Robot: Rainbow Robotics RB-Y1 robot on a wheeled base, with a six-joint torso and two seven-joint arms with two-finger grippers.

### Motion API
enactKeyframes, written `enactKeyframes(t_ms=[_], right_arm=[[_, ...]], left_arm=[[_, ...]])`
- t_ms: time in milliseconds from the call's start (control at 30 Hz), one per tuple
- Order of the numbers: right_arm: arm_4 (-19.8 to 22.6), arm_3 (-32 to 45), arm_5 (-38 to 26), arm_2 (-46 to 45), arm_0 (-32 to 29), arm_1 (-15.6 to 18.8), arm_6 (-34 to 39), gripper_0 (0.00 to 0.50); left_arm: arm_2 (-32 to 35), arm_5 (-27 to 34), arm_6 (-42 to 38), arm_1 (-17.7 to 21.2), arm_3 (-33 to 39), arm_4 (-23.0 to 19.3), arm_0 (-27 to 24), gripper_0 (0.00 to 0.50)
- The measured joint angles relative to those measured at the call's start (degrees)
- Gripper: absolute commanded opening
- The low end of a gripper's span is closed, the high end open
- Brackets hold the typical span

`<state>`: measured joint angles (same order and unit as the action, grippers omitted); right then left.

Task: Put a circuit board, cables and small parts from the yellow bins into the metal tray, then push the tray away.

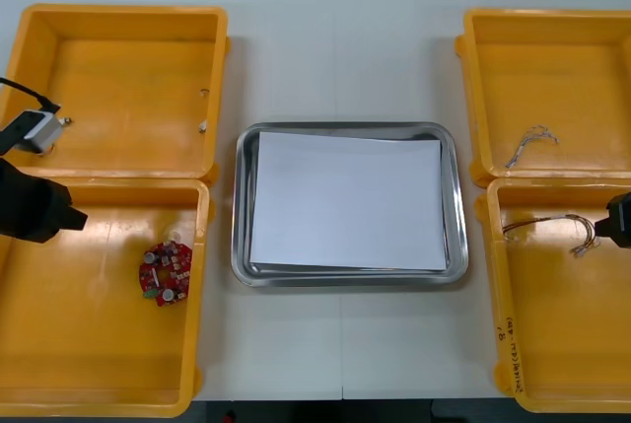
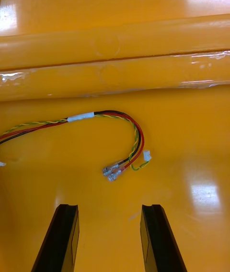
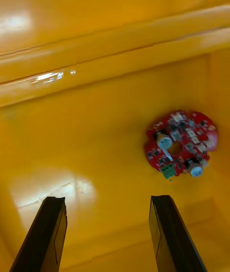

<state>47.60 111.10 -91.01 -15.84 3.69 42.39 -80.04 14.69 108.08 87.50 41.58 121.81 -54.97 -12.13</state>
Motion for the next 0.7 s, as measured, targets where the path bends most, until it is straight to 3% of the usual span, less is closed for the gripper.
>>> enactKeyframes(t_ms=[233, 367, 567, 700], right_arm=[[-0.3, 0.0, 3.3, 0.0, -2.1, -0.3, 9.3, 0.370], [-1.1, 0.0, 3.3, 0.0, -2.5, -1.4, 11.0, 0.370], [-3.1, 0.0, 3.5, 0.0, -2.9, -4.0, 18.2, 0.370], [-4.2, -0.1, 4.1, 0.1, -3.0, -5.1, 19.1, 0.370]], left_arm=[[0.0, -0.2, 2.3, 0.5, 0.0, -5.9, -0.8, 0.500], [0.0, -0.2, 5.1, 1.7, 0.0, -8.5, -0.8, 0.500], [0.0, -1.3, 16.2, 3.1, 0.0, -9.4, -0.8, 0.500], [-0.3, -4.5, 24.5, 3.5, 0.0, -9.4, -0.8, 0.500]])
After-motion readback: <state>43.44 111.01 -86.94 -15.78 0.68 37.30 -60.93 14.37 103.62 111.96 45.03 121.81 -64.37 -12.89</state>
